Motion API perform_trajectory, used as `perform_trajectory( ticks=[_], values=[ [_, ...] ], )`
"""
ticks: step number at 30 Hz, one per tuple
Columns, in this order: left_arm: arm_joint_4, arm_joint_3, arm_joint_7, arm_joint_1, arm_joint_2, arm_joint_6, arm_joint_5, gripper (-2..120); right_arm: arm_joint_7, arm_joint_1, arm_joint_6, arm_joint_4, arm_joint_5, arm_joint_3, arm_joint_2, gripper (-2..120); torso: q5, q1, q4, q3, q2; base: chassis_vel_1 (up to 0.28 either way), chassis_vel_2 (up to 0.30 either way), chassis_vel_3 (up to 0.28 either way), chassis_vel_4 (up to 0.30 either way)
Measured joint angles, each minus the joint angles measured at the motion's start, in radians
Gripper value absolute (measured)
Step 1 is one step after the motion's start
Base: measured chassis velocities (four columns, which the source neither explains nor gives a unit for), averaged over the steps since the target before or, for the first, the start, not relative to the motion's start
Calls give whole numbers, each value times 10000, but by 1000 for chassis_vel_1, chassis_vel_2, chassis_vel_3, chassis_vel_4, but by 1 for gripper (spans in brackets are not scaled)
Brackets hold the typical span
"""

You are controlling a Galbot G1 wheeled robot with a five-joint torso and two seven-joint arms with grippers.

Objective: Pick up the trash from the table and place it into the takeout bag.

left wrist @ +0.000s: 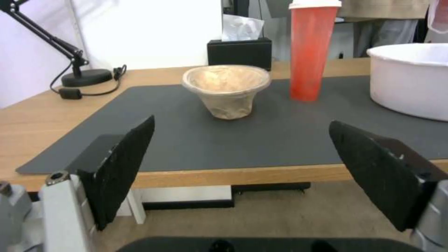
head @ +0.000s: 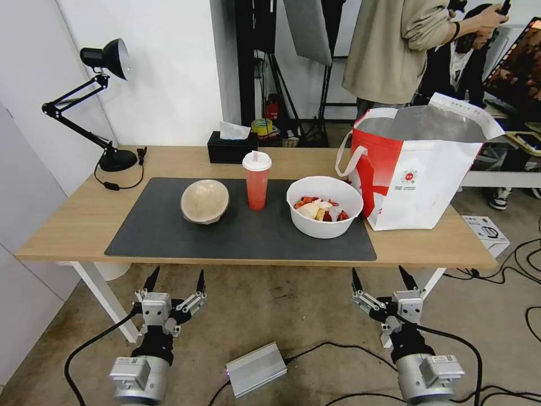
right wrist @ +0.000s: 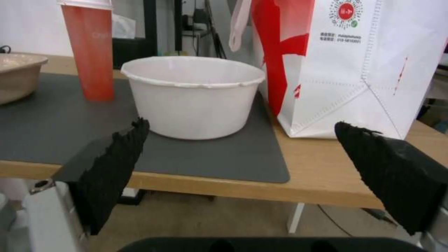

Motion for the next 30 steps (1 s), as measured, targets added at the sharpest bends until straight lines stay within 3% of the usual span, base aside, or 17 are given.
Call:
perform_trajectory(
  ticks=[13,16,17,21,25,30],
  values=[
    [38,2,-3,18,-42,-112,21,100,7,22,2,-65,4,1,-29,100,0,-1,-1,0,-1,0,0,0,0],
    [327,69,-53,184,-370,-1046,203,100,151,397,250,-738,113,15,-384,100,-1,0,-1,0,0,0,0,0,0],
    [327,69,-53,184,-370,-1046,203,100,151,397,250,-738,113,15,-384,100,-1,0,-1,0,0,0,0,0,0],
    [788,177,-143,445,-889,-2526,482,100,475,1249,860,-2230,460,120,-1230,100,8,0,6,1,-3,0,0,0,0],
    [358,60,237,782,-911,-3015,-74,100,461,1280,1045,-2107,697,269,-1552,100,8,2,-1,0,-1,0,0,0,0],
    [-243,-34,386,1091,-872,-3059,-172,100,408,1090,1021,-1534,819,370,-1701,100,1,1,0,0,-1,0,0,0,0]
  ],
)
